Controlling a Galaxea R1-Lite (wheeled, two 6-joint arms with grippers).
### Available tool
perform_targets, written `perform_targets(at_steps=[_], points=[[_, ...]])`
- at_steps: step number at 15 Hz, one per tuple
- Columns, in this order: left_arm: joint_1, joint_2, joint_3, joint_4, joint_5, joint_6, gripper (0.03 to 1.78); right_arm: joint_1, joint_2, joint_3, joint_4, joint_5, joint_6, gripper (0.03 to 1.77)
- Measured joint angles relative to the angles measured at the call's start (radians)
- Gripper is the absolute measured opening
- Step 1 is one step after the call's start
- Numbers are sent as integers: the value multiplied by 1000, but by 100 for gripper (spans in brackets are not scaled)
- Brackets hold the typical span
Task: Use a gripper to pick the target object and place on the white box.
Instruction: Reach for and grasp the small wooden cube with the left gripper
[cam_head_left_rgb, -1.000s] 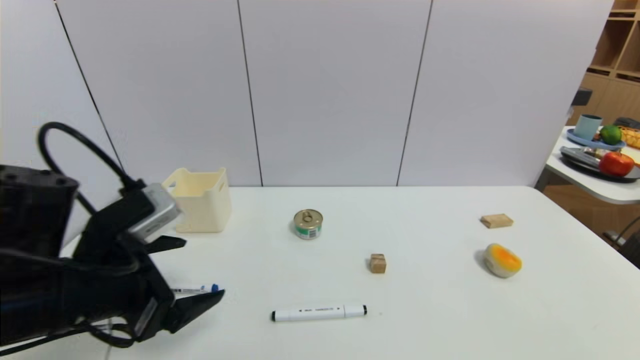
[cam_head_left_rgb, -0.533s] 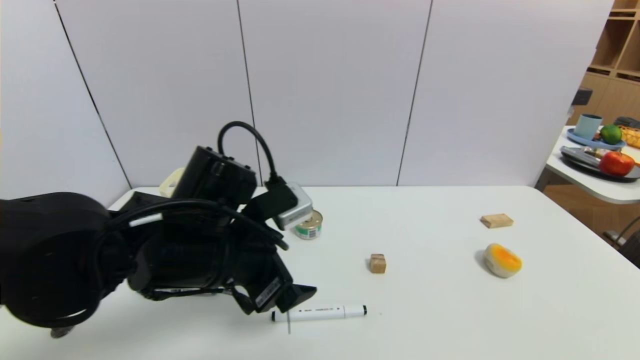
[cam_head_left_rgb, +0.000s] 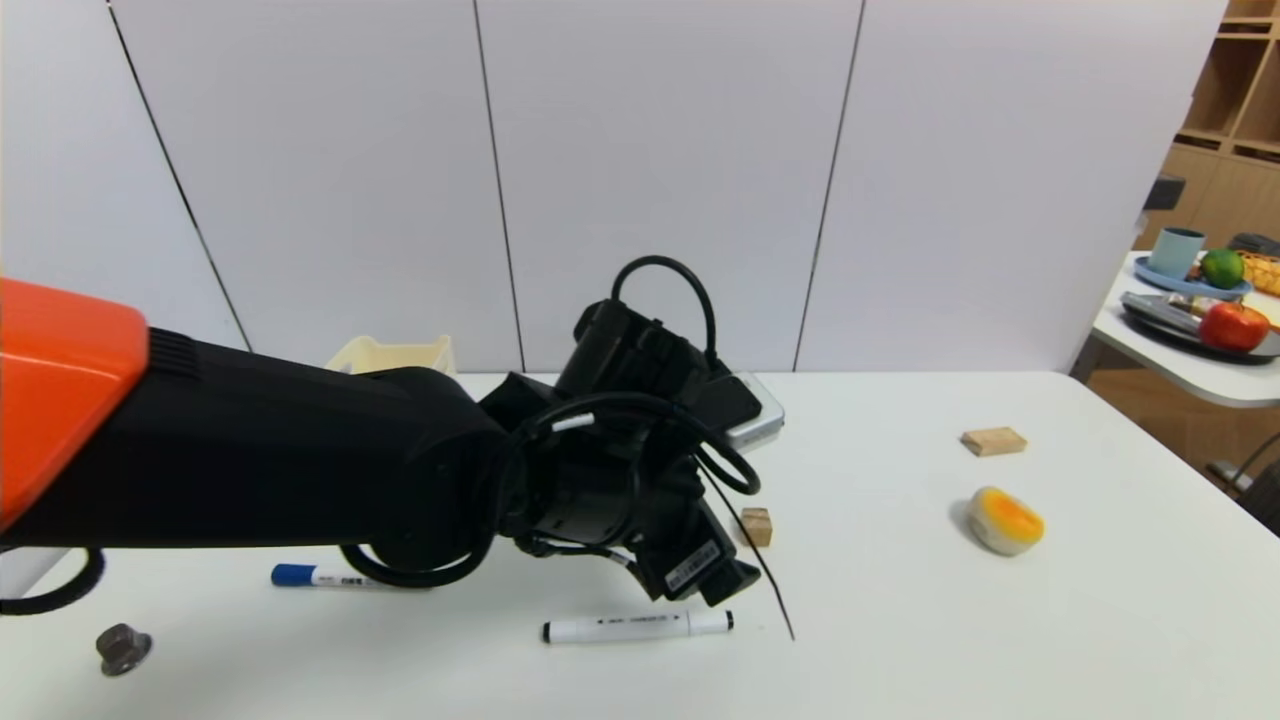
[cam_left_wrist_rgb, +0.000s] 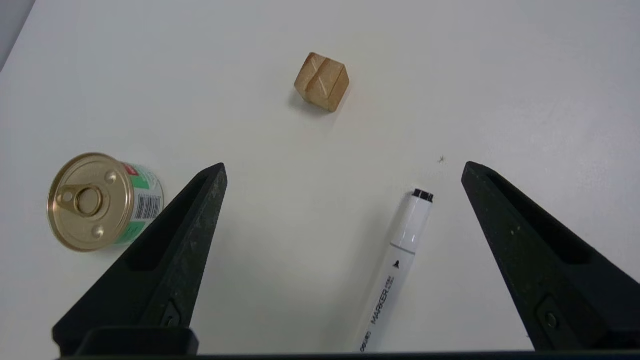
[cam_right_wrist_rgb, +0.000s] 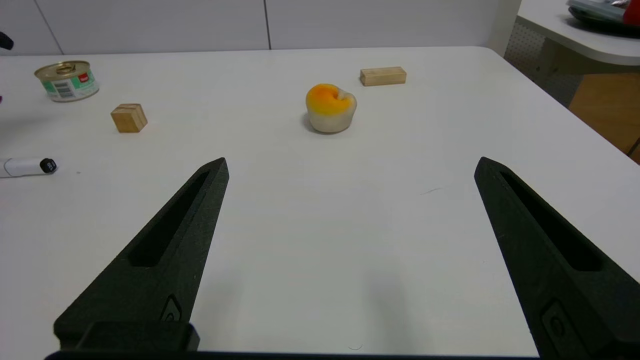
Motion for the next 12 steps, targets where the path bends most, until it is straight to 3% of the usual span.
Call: perform_targets(at_steps=[3, 7, 12], points=[[-10, 75, -80, 1, -9, 1, 169, 0, 0, 0, 0, 0, 0, 170], [-10, 150, -154, -11, -104, 2, 169, 0, 0, 0, 0, 0, 0, 170], [16, 230, -168, -156, -231, 3, 169, 0, 0, 0, 0, 0, 0, 170]])
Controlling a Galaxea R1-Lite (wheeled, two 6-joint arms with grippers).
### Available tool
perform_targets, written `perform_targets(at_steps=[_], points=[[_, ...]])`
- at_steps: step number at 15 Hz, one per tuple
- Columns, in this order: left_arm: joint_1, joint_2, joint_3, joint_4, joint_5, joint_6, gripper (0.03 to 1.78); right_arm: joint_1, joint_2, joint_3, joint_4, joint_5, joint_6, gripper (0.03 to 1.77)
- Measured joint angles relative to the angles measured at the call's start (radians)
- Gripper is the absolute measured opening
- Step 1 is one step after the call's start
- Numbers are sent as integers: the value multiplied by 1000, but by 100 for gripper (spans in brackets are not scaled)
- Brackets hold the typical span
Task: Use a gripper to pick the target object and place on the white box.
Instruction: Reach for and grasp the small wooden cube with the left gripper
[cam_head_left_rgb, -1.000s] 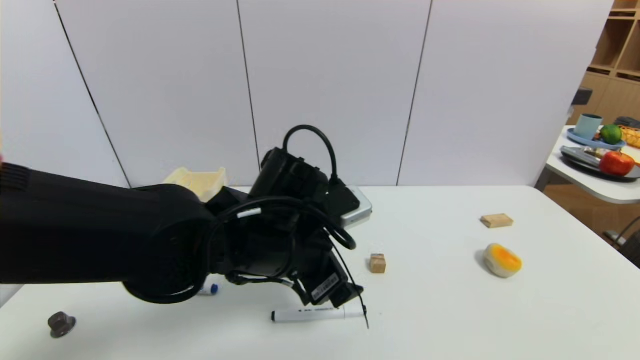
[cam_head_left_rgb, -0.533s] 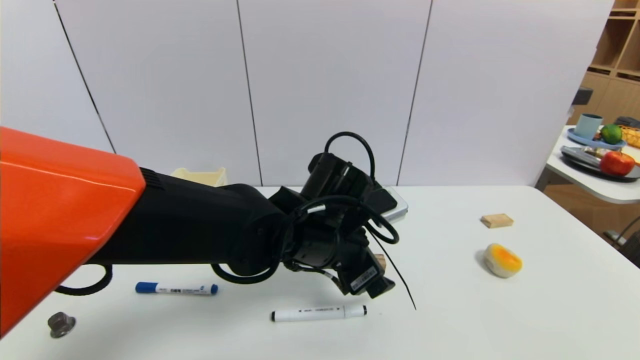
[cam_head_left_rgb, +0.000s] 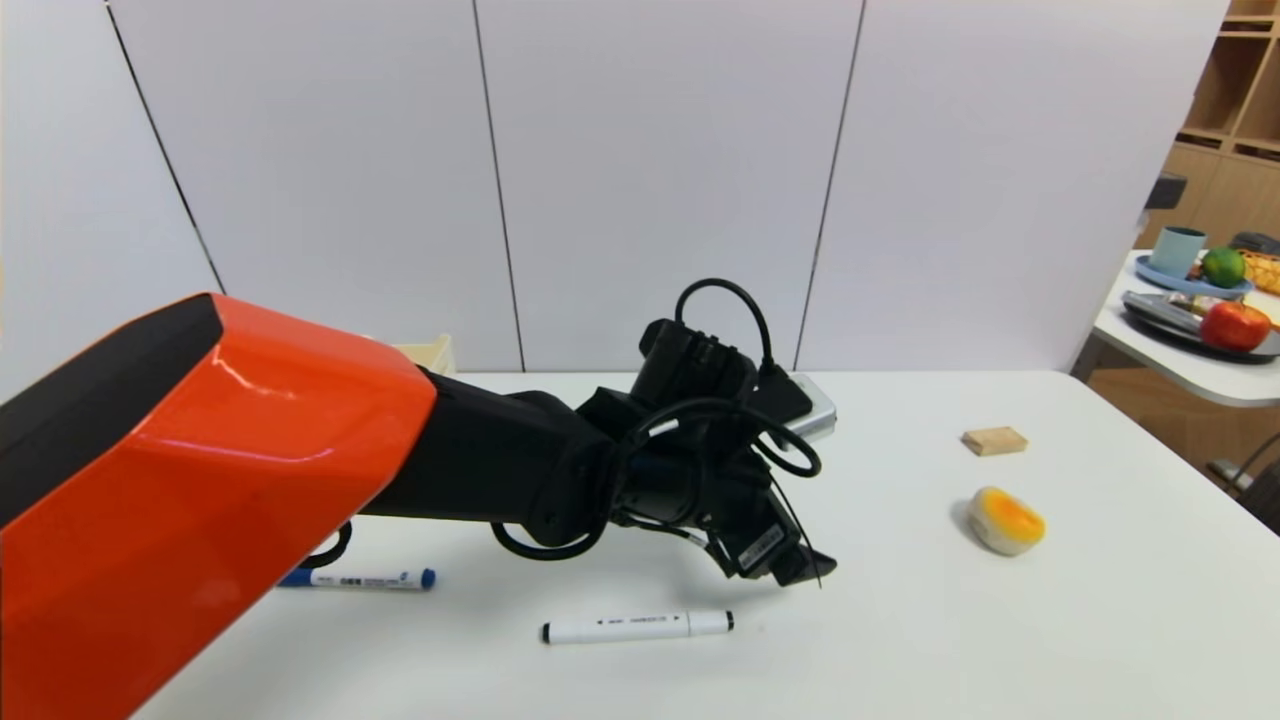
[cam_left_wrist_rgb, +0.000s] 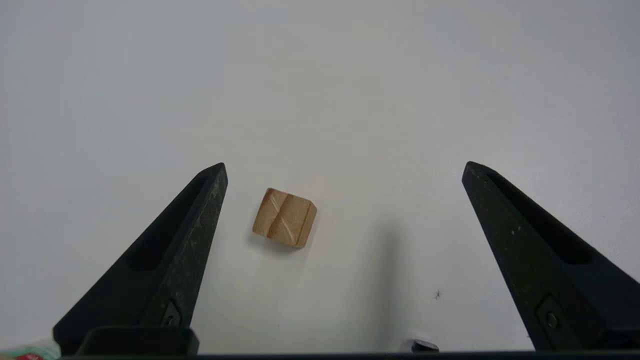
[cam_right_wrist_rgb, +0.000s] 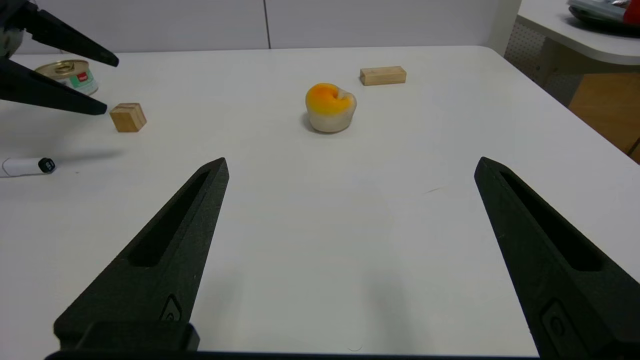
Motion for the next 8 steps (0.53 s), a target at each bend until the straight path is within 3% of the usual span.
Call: perform_targets(at_steps=[5, 8], points=[[60, 61, 14, -130, -82, 0, 169, 0, 0, 0, 0, 0, 0, 170], [83, 79, 29, -162, -97, 0, 169, 0, 0, 0, 0, 0, 0, 170]])
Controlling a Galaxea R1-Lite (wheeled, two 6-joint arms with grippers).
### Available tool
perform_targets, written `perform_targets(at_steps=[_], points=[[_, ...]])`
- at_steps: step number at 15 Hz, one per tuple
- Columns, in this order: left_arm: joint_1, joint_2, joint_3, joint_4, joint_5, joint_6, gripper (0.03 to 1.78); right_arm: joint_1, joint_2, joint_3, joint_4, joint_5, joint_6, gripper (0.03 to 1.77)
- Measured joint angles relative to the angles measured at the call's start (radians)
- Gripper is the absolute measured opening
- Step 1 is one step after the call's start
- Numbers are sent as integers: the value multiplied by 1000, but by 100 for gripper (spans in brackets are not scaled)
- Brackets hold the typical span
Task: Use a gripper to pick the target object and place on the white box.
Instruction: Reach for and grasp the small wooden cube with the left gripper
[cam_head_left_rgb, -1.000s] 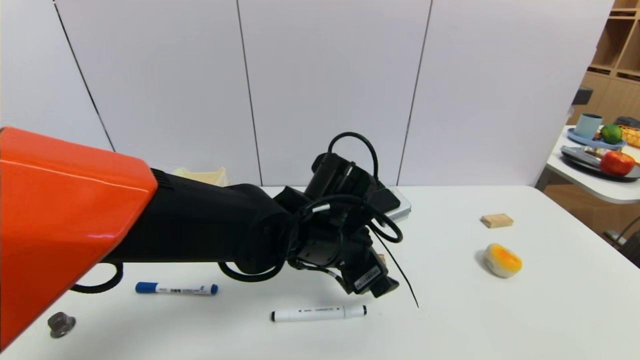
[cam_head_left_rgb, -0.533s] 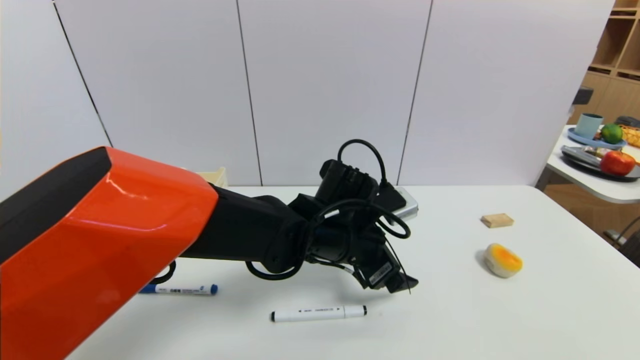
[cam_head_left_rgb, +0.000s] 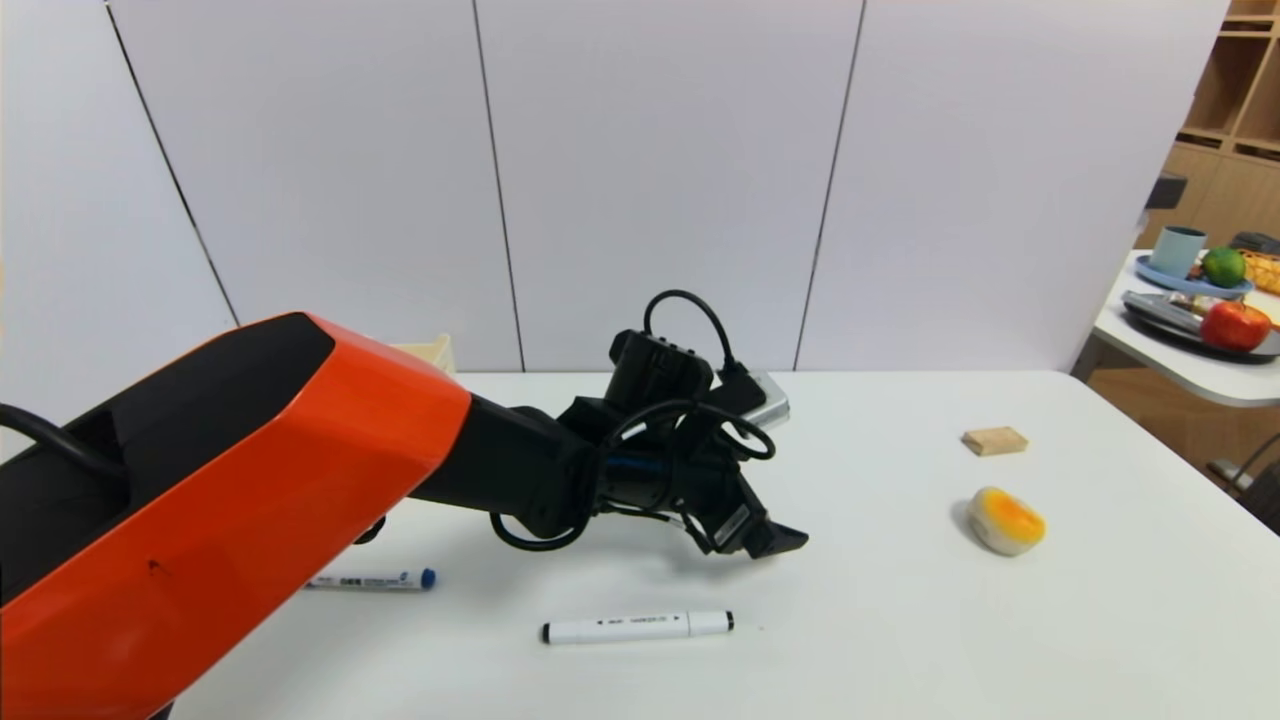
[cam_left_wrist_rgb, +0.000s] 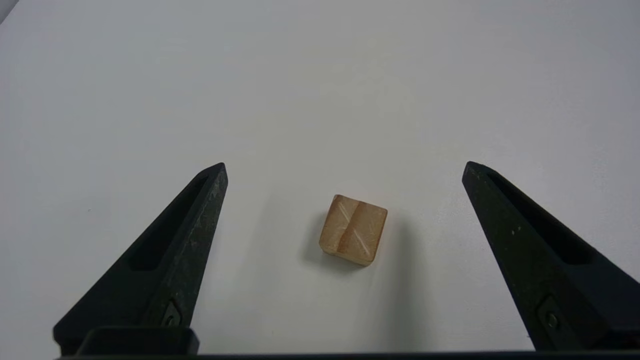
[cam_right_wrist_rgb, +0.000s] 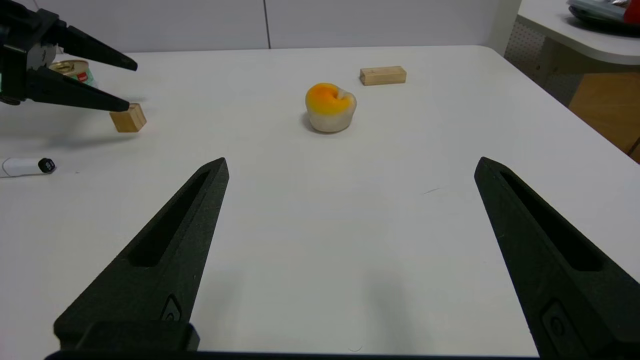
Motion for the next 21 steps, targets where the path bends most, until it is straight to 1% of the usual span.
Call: perform_targets(at_steps=[5, 18, 19, 20, 21], points=[[12, 18, 52, -48, 0, -2, 169, 0, 0, 0, 0, 0, 0, 170], [12, 41, 60, -51, 0, -4, 169, 0, 0, 0, 0, 0, 0, 170], [12, 41, 60, -51, 0, -4, 158, 0, 0, 0, 0, 0, 0, 170], [12, 42, 60, -51, 0, -4, 139, 0, 0, 0, 0, 0, 0, 170], [12, 44, 60, -51, 0, -4, 124, 0, 0, 0, 0, 0, 0, 170]])
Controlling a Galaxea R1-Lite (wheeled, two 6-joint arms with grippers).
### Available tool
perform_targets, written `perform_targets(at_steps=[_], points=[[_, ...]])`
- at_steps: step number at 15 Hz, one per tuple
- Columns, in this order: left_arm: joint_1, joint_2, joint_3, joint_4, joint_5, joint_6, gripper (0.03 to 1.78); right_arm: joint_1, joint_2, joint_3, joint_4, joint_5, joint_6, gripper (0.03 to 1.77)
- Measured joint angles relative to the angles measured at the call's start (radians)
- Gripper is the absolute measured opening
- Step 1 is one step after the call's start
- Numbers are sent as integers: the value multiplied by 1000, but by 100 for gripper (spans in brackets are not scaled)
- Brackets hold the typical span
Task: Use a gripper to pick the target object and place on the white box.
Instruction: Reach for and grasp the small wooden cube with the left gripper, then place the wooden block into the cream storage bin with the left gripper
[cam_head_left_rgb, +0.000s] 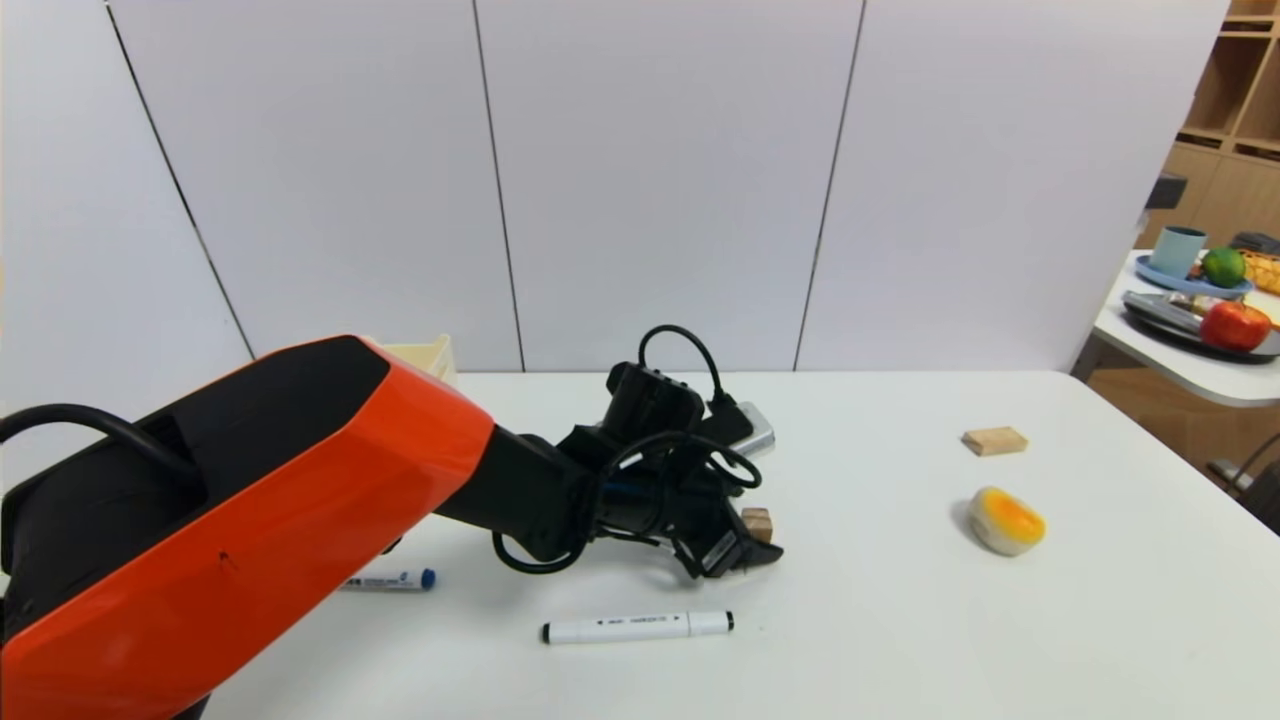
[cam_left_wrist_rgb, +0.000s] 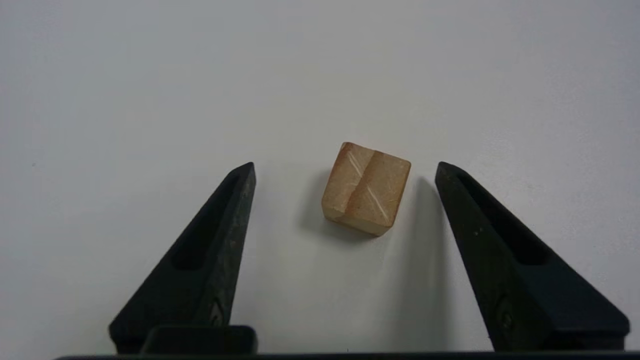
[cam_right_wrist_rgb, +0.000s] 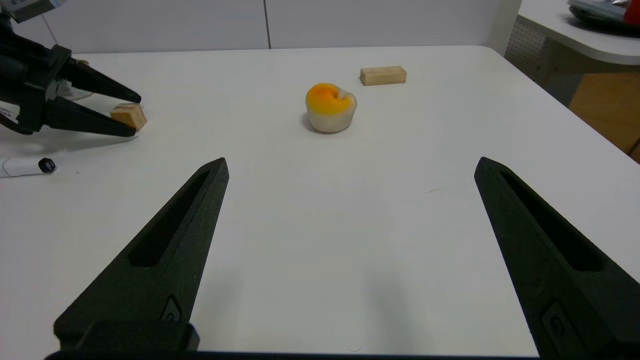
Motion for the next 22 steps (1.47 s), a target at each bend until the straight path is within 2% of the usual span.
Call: perform_targets(at_steps=[4, 5, 6, 11, 14, 17, 22], points=[[0, 13, -1, -19, 0, -2, 78, 0, 0, 0, 0, 0, 0, 170], [0, 14, -1, -19, 0, -2, 56, 0, 0, 0, 0, 0, 0, 170], [0, 15, -2, -19, 0, -3, 43, 0, 0, 0, 0, 0, 0, 170], [2, -15, 15, 5, 1, -7, 44, 0, 0, 0, 0, 0, 0, 170], [37, -91, 72, 19, 1, -9, 44, 0, 0, 0, 0, 0, 0, 170], [121, -210, 151, 28, 1, -2, 44, 0, 0, 0, 0, 0, 0, 170], [338, -408, 247, 28, 0, 4, 44, 0, 0, 0, 0, 0, 0, 170]])
